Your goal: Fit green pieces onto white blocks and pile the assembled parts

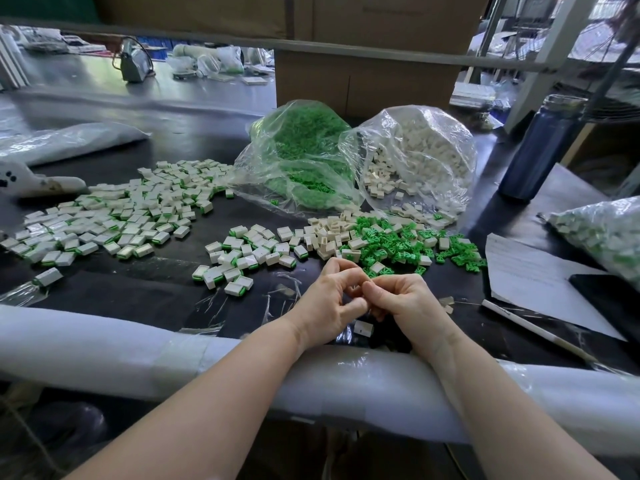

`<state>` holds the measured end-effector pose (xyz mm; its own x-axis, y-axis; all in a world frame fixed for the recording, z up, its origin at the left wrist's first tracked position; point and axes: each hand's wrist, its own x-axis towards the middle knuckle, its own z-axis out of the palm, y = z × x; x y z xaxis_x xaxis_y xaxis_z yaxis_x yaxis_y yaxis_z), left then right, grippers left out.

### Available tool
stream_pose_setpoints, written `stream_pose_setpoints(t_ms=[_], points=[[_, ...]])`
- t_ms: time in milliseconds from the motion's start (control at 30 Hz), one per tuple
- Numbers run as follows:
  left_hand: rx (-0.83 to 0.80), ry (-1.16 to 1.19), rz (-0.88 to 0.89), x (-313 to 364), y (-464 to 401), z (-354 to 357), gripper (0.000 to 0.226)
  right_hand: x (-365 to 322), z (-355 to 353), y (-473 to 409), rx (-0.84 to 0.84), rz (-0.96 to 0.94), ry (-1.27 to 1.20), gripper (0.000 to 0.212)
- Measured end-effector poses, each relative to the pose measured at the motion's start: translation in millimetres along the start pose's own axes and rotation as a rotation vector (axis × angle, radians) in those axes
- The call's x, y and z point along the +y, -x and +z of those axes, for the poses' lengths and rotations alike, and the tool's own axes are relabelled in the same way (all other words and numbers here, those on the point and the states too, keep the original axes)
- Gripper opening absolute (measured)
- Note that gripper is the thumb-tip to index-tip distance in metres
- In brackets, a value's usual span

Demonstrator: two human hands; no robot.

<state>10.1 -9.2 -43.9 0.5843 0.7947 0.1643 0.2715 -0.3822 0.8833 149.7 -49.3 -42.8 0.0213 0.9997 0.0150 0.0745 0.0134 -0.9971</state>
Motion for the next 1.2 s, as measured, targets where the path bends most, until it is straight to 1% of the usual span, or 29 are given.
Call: stream_pose_setpoints(t_ms=[633,767,833,900,933,1000,1100,1200], points=[[-0.021,-0.018,-0.002,-1.4,0.3,0.3,0.014,3.0,-0.7,-1.4,0.018,-0.022,-0.015,0.02],[0.003,0.013,-0.001,-0.5,0.9,-1.2,0.016,1.9,0.8,-1.4,0.021,-0.028,-0.015,0.022],[0.036,0.031,0.002,-0.9,1.3,-2.5,0.012,0.6,3.3,-0.7,0.012,-0.039,-0.033,0.023],[0.082,0.038,-0.014,-1.0,1.1,-4.5,0.008,1.5,2.3,-1.1,0.072,-0.059,-0.063,0.027],[0.1,0.039,-0.026,-1.2,0.9,-5.4,0.007,0.9,1.3,-1.1,0.12,-0.064,-0.076,0.025],[0.106,0.038,-0.041,-1.4,0.6,-6.1,0.006,1.2,-1.5,-0.8,0.178,-0.103,-0.013,0.006],[0.087,0.021,-0.039,-1.7,0.6,-5.1,0.004,2.5,-2.5,-0.7,0.19,-0.167,0.147,0.017],[0.093,0.009,-0.035,-2.9,0.1,-4.4,0.004,2.4,-1.9,-1.6,0.188,-0.173,0.224,0.018]])
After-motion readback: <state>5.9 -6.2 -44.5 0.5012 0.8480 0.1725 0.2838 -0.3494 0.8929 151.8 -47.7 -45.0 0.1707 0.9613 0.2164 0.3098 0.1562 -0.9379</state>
